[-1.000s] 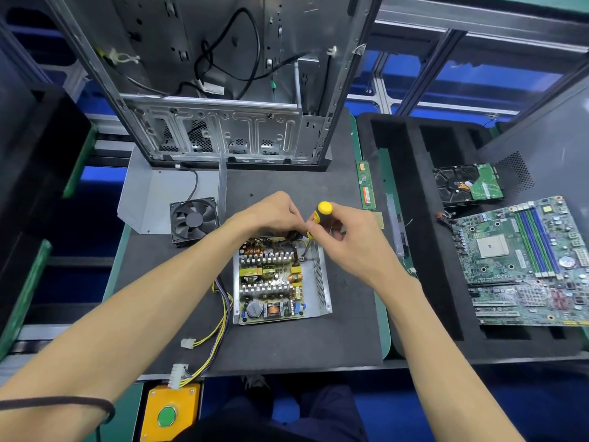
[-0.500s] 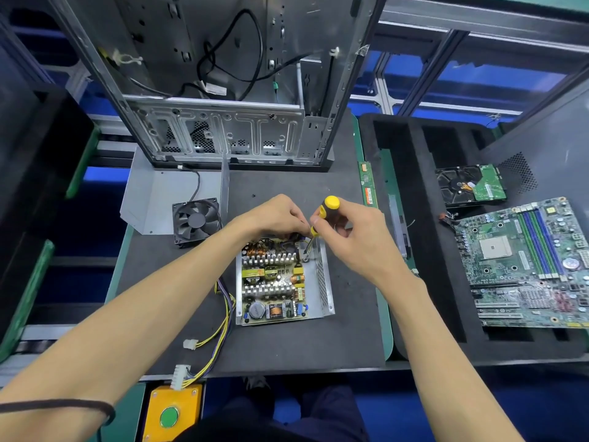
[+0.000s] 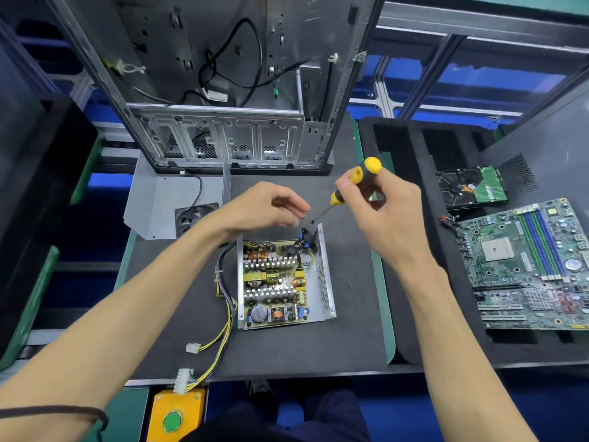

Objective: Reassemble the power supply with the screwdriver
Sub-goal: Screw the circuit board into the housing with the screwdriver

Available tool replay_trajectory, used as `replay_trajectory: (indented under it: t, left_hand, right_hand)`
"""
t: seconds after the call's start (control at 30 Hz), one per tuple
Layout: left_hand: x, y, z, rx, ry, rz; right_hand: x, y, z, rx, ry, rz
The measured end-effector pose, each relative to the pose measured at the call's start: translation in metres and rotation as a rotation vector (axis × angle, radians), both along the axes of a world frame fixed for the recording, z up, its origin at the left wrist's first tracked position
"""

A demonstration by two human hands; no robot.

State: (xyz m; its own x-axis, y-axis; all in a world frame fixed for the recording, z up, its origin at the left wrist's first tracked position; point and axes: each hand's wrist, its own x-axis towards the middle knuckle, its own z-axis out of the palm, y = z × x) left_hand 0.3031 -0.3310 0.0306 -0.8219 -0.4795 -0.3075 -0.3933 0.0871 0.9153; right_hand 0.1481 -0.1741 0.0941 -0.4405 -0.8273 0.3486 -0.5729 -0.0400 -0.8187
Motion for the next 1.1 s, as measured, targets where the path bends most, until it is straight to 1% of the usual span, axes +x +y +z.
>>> replay_trajectory:
  t: [0.1, 0.23, 0.3, 0.37, 0.57, 0.63, 0.73, 0.8, 0.97, 1.1]
  left_hand:
    - [0.005, 0.004, 0.0, 0.09, 0.051, -0.018]
    - [0.007, 0.009, -0.003, 0.399, 0.114, 0.092]
    - [0.006, 0.01, -0.004, 0.514, 0.13, 0.139]
    - [0.005, 0.01, -0.004, 0.571, 0.153, 0.177]
    - [0.004, 0.011, -0.003, 0.633, 0.212, 0.226]
    - [0.005, 0.009, -0.003, 0.719, 0.242, 0.253]
    - [0.006, 0.009, -0.005, 0.903, 0.296, 0.297]
    - [0.005, 0.01, -0.005, 0.979, 0.318, 0.319]
    - [0.002, 0.015, -0.002, 1.009, 0.3, 0.374]
    - [0.002, 0.017, 0.003, 0.983, 0.259, 0.348]
  right_hand:
    - [0.002, -0.002, 0.006, -0.026, 0.002, 0.001]
    - [0.004, -0.004, 0.01, -0.036, 0.004, 0.008]
    - [0.005, -0.004, 0.011, -0.035, -0.004, 0.011]
    - [0.006, -0.004, 0.012, -0.038, -0.01, 0.012]
    - [0.006, -0.004, 0.014, -0.054, -0.077, -0.009]
    - [0.005, -0.004, 0.014, -0.062, -0.123, -0.017]
    - [0.004, -0.003, 0.015, -0.086, -0.213, -0.019]
    - [0.004, -0.003, 0.014, -0.091, -0.224, -0.015]
    - [0.003, -0.003, 0.013, -0.094, -0.223, -0.014]
    - [0.002, -0.003, 0.013, -0.105, -0.209, -0.016]
